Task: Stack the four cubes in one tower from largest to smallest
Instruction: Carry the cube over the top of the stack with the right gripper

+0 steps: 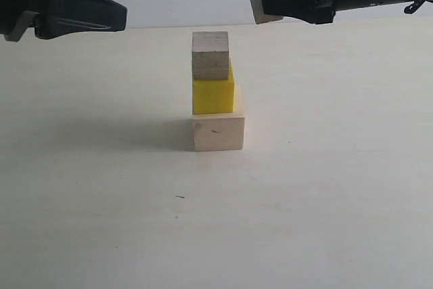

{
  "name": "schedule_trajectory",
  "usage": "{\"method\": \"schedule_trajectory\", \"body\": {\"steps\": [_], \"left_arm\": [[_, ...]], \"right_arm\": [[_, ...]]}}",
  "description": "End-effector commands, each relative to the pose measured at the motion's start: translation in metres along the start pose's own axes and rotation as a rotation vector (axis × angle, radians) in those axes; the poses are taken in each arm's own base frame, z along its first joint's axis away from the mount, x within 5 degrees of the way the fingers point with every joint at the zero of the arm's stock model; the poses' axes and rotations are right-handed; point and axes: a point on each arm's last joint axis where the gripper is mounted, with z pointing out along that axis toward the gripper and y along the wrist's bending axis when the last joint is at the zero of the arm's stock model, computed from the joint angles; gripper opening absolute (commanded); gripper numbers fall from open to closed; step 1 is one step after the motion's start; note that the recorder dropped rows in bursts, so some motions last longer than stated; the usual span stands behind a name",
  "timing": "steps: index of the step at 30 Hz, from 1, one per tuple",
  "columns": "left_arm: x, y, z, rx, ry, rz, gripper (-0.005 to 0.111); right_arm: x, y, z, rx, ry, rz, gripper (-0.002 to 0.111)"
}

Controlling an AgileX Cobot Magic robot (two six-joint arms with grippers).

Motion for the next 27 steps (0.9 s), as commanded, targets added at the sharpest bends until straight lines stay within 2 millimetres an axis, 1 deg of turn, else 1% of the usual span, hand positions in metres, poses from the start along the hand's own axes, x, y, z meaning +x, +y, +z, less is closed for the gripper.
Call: {"method": "schedule_trajectory", "body": {"steps": [1,4,6,7,8,9,10,14,17,19,22,27], "left_arm": [[0.000,0.000,-0.002,-0.009,-0.004,0.002,0.000],[0.001,0.001,-0.002,-0.023,0.004,0.018,0.000],[0.001,0.003,-0.002,-0.040,0.003,0.028,0.000],[0.000,0.003,-0.002,-0.045,-0.001,0.029,0.000],[0.000,0.004,-0.002,-0.053,-0.006,0.029,0.000],[0.000,0.004,-0.002,-0.055,-0.007,0.029,0.000],[0.000,0.004,-0.002,-0.056,-0.008,0.029,0.000],[-0.001,0.005,-0.002,-0.062,-0.019,0.023,0.000],[-0.002,0.005,-0.002,-0.070,-0.025,0.023,0.000],[-0.002,0.006,-0.002,-0.074,-0.027,0.023,0.000],[-0.002,0.005,-0.002,-0.070,-0.032,0.016,0.000],[-0.002,0.005,-0.002,-0.063,-0.028,0.014,0.000]], "right_arm": [[-0.005,0.001,0.001,-0.008,-0.031,-0.032,0.000],[-0.009,0.004,0.002,-0.013,-0.033,-0.044,0.000],[-0.016,0.012,0.011,-0.039,-0.033,-0.065,0.000],[-0.024,0.020,0.016,-0.059,-0.031,-0.086,0.000],[-0.037,0.033,0.022,-0.083,-0.037,-0.120,0.000],[-0.048,0.040,0.021,-0.089,-0.046,-0.134,0.000],[-0.052,0.043,0.020,-0.089,-0.048,-0.121,0.000],[-0.053,0.043,0.020,-0.086,-0.058,-0.153,0.000],[-0.055,0.042,0.020,-0.078,-0.082,-0.147,0.000],[-0.056,0.045,0.025,-0.092,-0.081,-0.155,0.000],[-0.057,0.056,0.038,-0.135,-0.072,-0.220,0.000],[-0.053,0.055,0.040,-0.144,-0.051,-0.241,0.000]]}}
